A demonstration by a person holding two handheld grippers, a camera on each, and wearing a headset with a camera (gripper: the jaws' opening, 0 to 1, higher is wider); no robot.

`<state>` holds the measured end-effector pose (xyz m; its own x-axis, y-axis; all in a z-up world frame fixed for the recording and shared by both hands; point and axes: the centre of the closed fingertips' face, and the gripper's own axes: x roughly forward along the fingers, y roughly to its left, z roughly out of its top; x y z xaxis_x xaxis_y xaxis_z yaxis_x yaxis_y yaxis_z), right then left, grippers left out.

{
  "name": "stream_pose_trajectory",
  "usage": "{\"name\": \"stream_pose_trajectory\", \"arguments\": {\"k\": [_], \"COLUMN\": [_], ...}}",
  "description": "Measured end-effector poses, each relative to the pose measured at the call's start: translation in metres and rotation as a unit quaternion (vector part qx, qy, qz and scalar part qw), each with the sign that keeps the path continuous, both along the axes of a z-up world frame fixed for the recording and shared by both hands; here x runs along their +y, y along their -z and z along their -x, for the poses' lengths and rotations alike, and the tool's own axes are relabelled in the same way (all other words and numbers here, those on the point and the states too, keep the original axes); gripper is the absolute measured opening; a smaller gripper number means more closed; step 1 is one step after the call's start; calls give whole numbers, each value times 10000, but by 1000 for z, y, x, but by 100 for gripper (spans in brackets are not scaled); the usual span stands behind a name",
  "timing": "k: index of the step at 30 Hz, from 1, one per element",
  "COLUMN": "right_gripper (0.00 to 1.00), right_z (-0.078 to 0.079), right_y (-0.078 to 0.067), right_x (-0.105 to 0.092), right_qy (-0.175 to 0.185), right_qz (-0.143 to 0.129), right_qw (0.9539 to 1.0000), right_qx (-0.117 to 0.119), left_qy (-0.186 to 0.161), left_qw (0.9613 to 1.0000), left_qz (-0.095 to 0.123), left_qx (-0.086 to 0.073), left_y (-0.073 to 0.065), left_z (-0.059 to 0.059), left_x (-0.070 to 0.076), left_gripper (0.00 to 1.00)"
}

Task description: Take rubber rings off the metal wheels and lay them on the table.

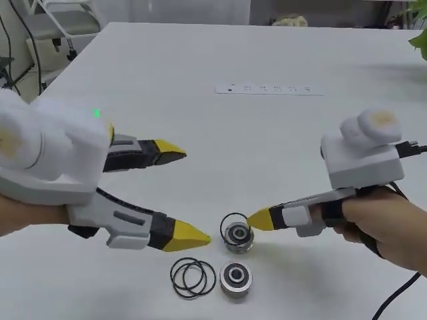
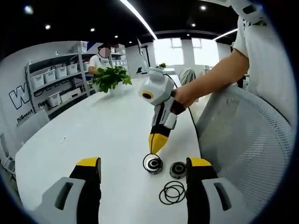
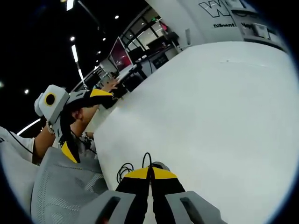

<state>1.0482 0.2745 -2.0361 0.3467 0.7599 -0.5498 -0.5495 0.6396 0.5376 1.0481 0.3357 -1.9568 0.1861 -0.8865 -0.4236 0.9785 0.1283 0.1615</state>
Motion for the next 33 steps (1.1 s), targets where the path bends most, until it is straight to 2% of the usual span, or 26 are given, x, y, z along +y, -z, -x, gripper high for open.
{"name": "stream_pose_trajectory", "arguments": {"k": [5, 8, 15, 19, 22, 25, 30, 33], "right_gripper": [0, 0, 0, 0, 0, 0, 0, 0], "right_z": [-1, -2, -3, -3, -3, -4, -4, -2], "right_y": [-9, -15, -29, -35, -38, -43, -49, -52], "right_x": [1, 2, 5, 6, 7, 8, 11, 14], "right_qy": [41, 49, 44, 36, 28, 28, -20, -67], "right_qz": [-103, -178, -346, -414, -448, -493, -559, -576], "right_qw": [9999, 9997, 9988, 9984, 9980, 9975, 9967, 9963], "right_qx": [-90, -170, -331, -390, -443, -503, -596, -635], "left_qy": [-146, -296, -496, -674, -848, -913, -1220, -1357], "left_qw": [9998, 9995, 9986, 9976, 9964, 9958, 9925, 9907], "left_qz": [103, 38, -51, -10, 63, 44, 83, 34], "left_qx": [-62, -106, -180, -157, -35, -4, 75, 128], "left_y": [-13, -15, -18, -16, -14, -11, -6, -1], "left_z": [5, 6, 13, 17, 20, 26, 29, 31], "left_x": [14, 26, 45, 53, 60, 65, 80, 88], "left_gripper": [77, 77, 82, 85, 86, 87, 87, 87]}}
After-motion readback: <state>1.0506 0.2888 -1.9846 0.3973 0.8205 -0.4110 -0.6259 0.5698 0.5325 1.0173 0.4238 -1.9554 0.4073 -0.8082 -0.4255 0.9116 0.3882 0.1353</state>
